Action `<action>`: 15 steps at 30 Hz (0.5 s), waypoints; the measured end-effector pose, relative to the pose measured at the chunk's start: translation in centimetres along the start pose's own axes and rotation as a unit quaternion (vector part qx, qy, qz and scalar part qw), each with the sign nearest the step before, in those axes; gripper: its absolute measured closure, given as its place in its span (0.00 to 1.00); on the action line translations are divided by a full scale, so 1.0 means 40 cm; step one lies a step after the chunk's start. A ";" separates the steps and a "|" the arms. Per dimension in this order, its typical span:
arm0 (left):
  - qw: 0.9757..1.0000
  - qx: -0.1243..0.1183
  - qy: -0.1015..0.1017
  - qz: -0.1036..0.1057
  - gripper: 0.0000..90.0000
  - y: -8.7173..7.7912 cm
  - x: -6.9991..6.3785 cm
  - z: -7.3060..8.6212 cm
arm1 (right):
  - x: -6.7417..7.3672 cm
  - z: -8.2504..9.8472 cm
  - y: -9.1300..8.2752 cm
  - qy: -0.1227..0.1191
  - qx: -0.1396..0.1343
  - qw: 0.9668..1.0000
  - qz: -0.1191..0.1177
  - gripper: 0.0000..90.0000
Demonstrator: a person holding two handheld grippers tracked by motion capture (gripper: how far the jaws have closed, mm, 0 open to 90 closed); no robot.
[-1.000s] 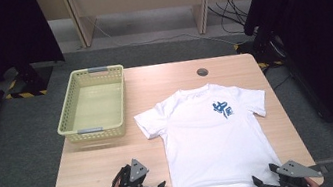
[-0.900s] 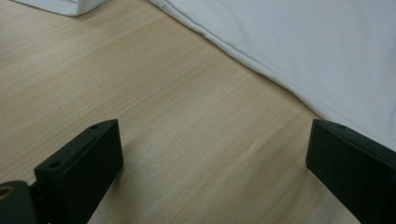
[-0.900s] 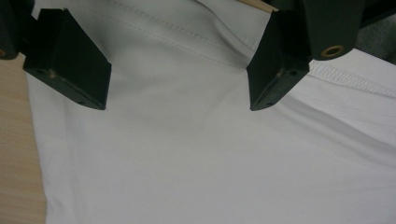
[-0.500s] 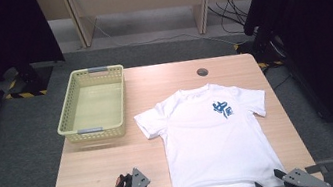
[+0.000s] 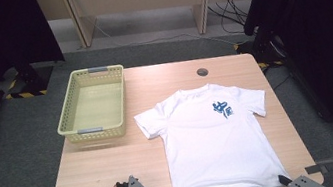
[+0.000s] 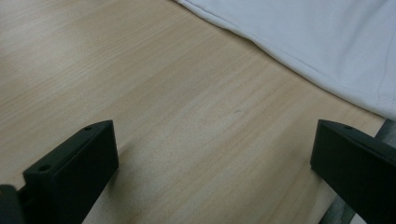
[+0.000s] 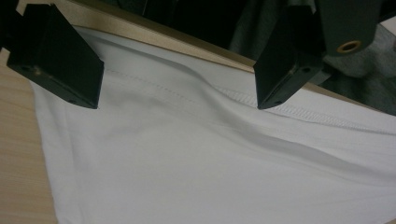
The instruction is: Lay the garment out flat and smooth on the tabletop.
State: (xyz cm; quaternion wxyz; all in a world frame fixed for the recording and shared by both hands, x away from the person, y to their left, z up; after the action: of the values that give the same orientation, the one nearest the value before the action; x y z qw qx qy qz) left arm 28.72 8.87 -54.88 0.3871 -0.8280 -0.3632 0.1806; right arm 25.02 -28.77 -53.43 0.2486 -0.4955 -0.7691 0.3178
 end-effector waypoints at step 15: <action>1.000 0.002 -0.002 -0.003 0.01 -0.026 -0.012 0.031 | 0.005 0.030 -0.025 0.001 -0.008 1.000 0.004 0.18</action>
State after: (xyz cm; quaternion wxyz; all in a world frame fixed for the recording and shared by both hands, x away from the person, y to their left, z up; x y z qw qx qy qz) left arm 27.20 9.58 -54.87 0.3882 -0.8260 -0.3659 0.1823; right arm 23.51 -29.20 -53.50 0.2440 -0.5008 -0.7693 0.3128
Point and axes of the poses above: each handheld gripper's, and its own axes: y roughly forward along the jaws, z roughly out of its underside, x roughly to its left, the point moved 9 cm from there along y, roughly forward along the jaws, and after that the axes turned 9 degrees about x, right-handed, at the moved point
